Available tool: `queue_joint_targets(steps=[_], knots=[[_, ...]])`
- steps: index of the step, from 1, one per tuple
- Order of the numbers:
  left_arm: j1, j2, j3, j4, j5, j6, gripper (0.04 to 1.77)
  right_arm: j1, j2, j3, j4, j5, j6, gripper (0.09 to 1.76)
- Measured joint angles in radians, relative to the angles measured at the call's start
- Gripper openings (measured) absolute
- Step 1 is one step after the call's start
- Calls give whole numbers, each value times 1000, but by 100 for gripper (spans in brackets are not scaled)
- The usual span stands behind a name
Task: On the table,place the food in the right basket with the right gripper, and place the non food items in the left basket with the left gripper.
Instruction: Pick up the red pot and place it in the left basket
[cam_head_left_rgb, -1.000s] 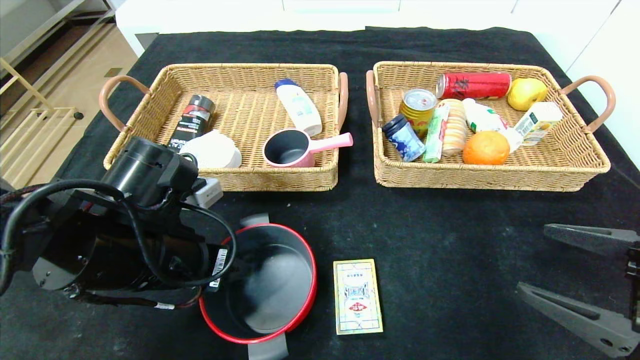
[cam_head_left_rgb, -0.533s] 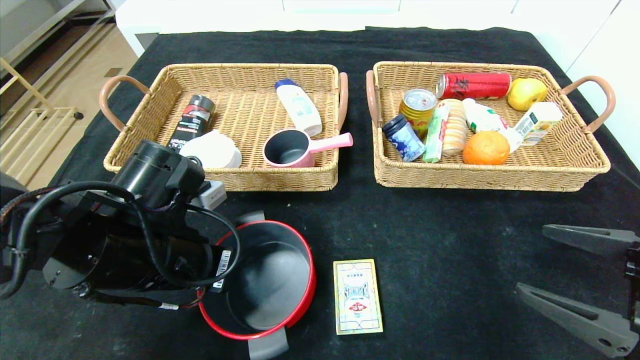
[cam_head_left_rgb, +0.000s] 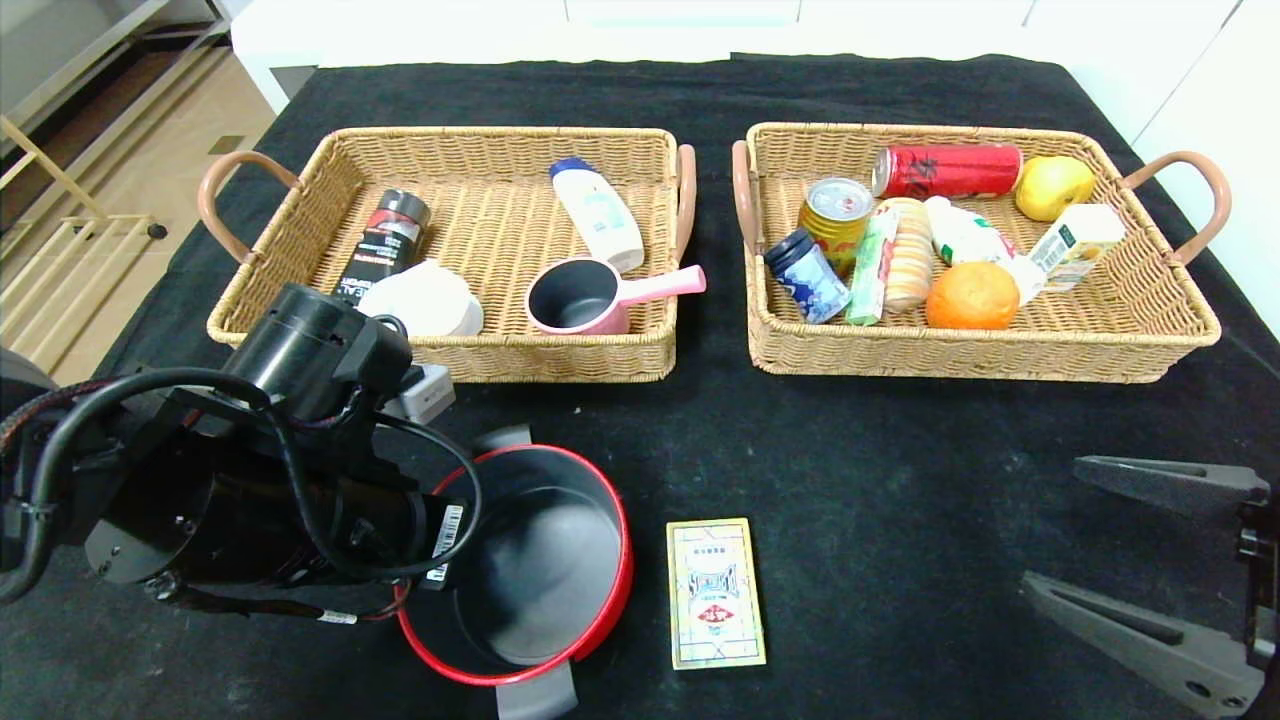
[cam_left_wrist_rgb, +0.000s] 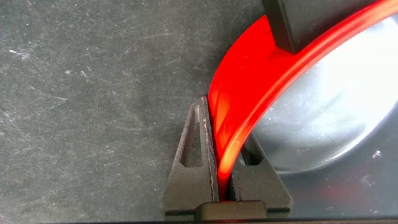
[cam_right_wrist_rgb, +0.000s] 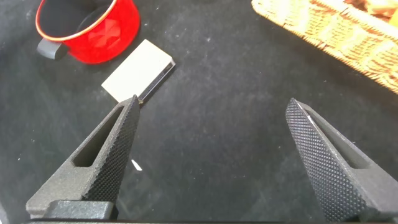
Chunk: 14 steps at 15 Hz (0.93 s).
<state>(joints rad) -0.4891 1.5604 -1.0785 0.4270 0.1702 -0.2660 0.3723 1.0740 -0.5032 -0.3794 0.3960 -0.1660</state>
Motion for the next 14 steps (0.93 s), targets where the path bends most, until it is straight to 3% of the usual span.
queue_joint_targets(steps=[7, 14], knots=[[-3, -28, 2, 0, -11, -4, 19, -1, 6, -2, -2, -3, 0, 171], [6, -161, 14, 0, -16, -7, 19, 0, 1, -11, -4, -6, 0, 171]])
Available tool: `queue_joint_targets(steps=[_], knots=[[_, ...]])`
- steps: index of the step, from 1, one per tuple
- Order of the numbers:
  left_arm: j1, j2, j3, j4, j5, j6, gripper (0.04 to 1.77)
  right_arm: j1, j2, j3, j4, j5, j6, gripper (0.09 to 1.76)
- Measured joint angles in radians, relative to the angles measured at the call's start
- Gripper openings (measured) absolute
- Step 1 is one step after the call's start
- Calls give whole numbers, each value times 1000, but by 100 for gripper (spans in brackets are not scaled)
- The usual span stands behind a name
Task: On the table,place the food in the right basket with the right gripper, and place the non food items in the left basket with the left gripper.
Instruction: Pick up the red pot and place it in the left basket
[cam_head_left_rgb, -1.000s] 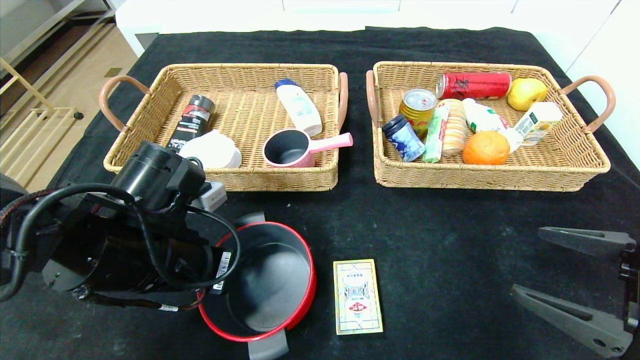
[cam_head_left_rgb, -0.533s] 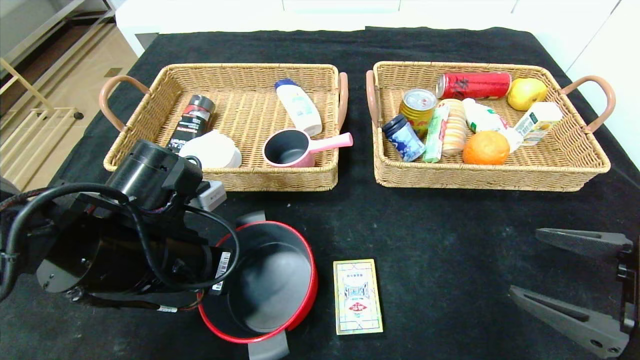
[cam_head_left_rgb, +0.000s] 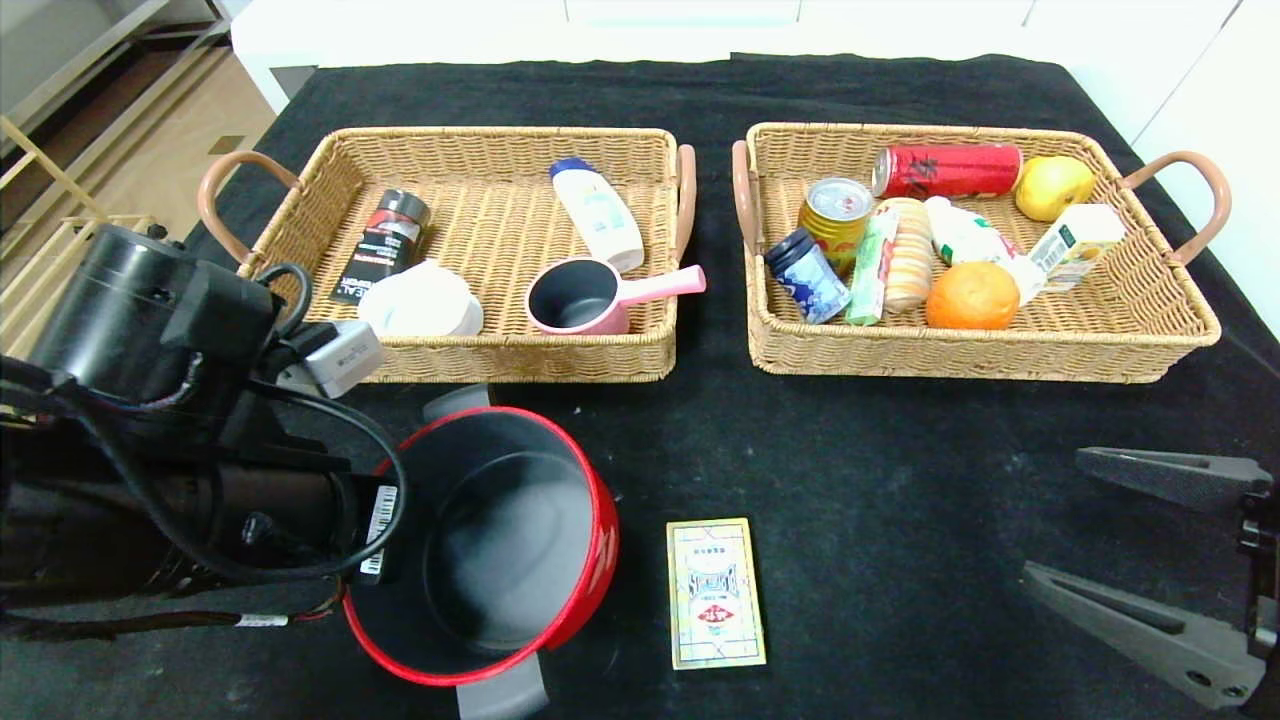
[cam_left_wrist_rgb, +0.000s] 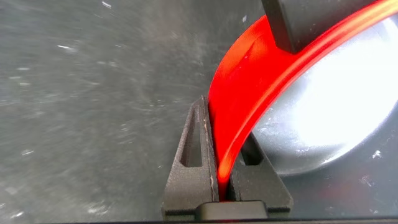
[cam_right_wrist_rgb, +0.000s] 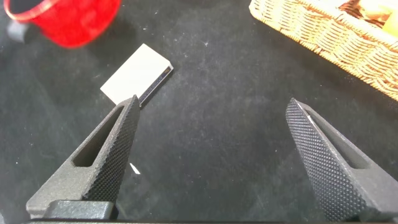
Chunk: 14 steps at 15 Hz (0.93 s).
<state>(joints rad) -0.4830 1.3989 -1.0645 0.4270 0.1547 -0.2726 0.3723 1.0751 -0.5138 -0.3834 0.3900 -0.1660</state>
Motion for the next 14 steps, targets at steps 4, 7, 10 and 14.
queue_joint_targets(steps=[4, 7, 10, 14], knots=[[37, -69, -5, -126, 7, 0, 19, 0, -1, 3, 1, 1, 0, 171], [69, -84, -29, -227, 14, 2, 19, 2, -2, 5, 1, 1, -1, 171], [106, -61, -94, -263, 29, 3, 19, 3, -1, 7, 1, 1, -1, 171], [163, 38, -258, -301, 51, 2, 19, 2, 0, 7, 1, 1, -1, 171]])
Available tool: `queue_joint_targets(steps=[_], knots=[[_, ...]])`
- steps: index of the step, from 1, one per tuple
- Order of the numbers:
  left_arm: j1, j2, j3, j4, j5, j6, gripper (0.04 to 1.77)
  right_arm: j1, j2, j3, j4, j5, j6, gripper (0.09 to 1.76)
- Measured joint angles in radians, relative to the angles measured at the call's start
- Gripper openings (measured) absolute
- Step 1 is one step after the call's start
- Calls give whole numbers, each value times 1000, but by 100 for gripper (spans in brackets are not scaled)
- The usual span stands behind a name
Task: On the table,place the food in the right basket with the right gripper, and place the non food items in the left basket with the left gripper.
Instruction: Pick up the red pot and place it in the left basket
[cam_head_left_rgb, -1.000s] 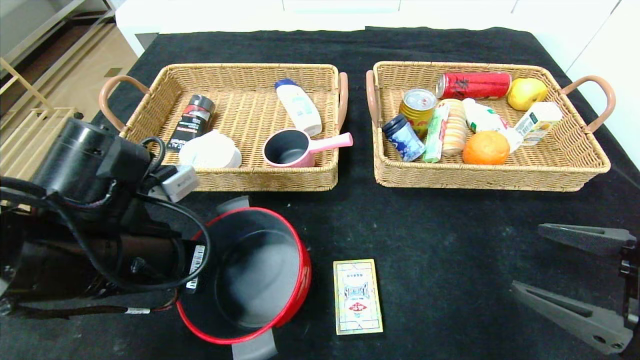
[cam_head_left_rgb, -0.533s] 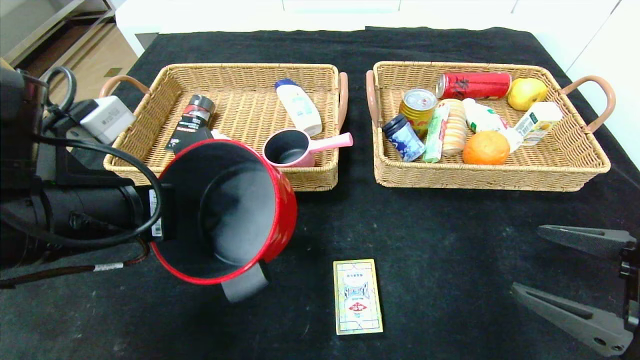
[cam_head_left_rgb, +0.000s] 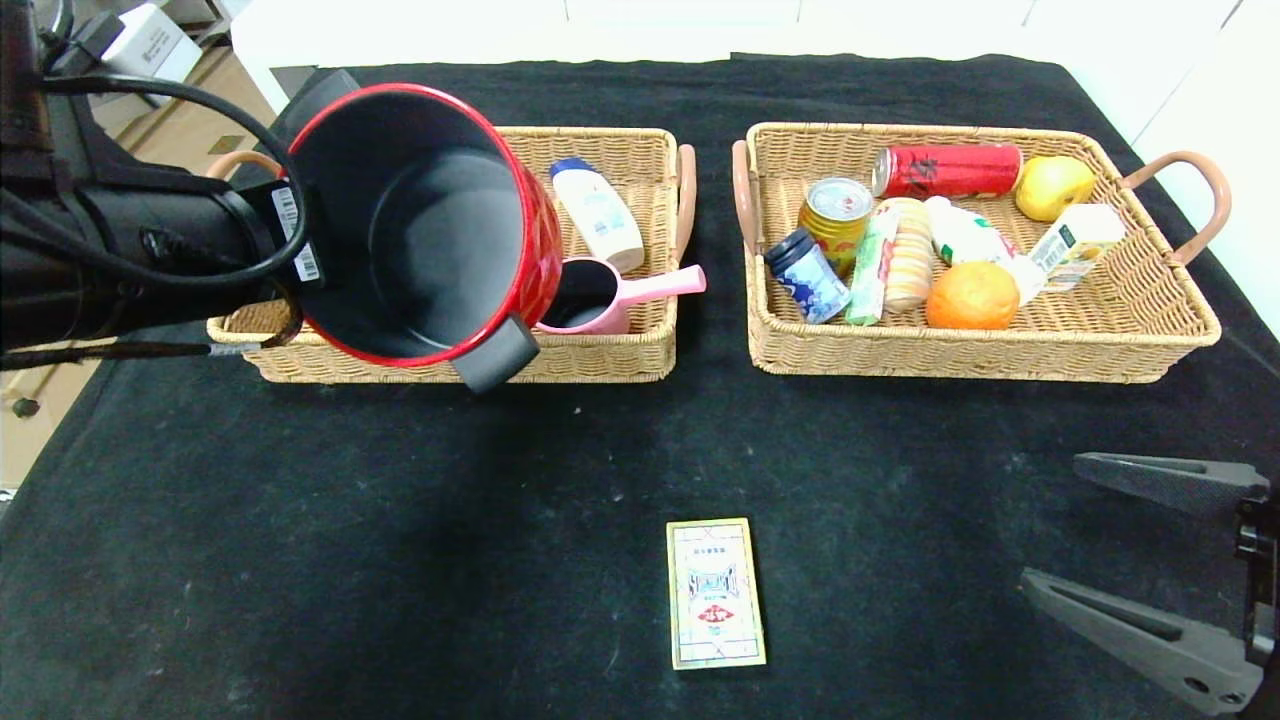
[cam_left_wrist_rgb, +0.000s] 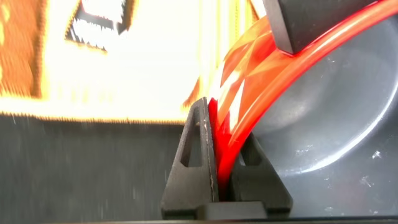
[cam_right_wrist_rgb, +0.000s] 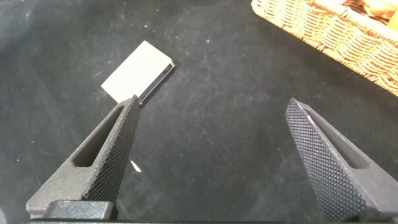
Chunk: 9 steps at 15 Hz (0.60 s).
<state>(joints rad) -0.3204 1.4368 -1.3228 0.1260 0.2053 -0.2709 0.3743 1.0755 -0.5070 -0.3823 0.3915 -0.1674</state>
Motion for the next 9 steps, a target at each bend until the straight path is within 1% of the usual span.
queue_joint_targets(steps=[4, 9], knots=[[57, 116, -144, -3, 0, -1, 19, 2, -6, 2, 0, 0, 0, 171], [105, 229, -297, 1, 5, 7, 19, 3, -11, 4, 0, 0, -2, 171]])
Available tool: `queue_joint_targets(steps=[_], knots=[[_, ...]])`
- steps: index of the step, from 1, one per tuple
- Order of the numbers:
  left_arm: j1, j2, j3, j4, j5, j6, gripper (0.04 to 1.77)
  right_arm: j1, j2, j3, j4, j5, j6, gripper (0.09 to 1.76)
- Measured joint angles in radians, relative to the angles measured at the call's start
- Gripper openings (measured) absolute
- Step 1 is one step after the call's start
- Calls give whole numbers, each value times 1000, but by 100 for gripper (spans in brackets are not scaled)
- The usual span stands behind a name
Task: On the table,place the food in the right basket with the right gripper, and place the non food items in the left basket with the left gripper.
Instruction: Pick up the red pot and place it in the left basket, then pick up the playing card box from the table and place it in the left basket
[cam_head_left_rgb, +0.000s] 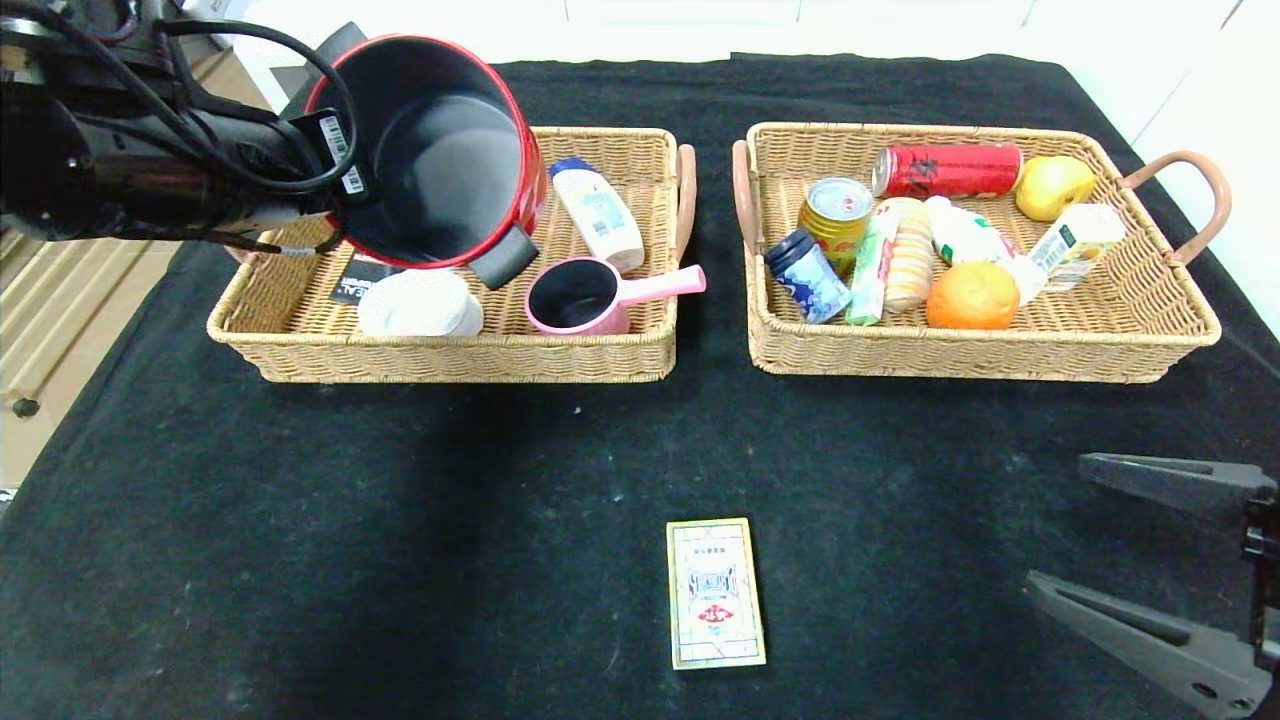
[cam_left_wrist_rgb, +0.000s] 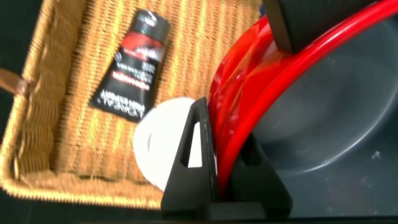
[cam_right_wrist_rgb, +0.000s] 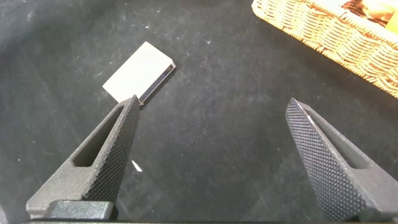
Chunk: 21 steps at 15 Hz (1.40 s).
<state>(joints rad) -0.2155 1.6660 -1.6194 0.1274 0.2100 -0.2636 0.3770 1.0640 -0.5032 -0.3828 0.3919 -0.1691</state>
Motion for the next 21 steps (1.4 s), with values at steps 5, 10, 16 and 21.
queue_joint_targets(steps=[5, 10, 16, 21], knots=[[19, 108, -94, -3, 6, -7, 19, 3, -11, -2, 0, 0, 0, 171], [32, 150, -111, -4, 18, -5, 19, 3, -18, -2, 0, 0, 1, 171], [39, 154, -112, -4, 22, -2, 75, 1, -18, -4, 0, 0, 2, 171], [38, 151, -111, 7, 35, 0, 121, -1, -18, -7, 0, 0, 1, 171]])
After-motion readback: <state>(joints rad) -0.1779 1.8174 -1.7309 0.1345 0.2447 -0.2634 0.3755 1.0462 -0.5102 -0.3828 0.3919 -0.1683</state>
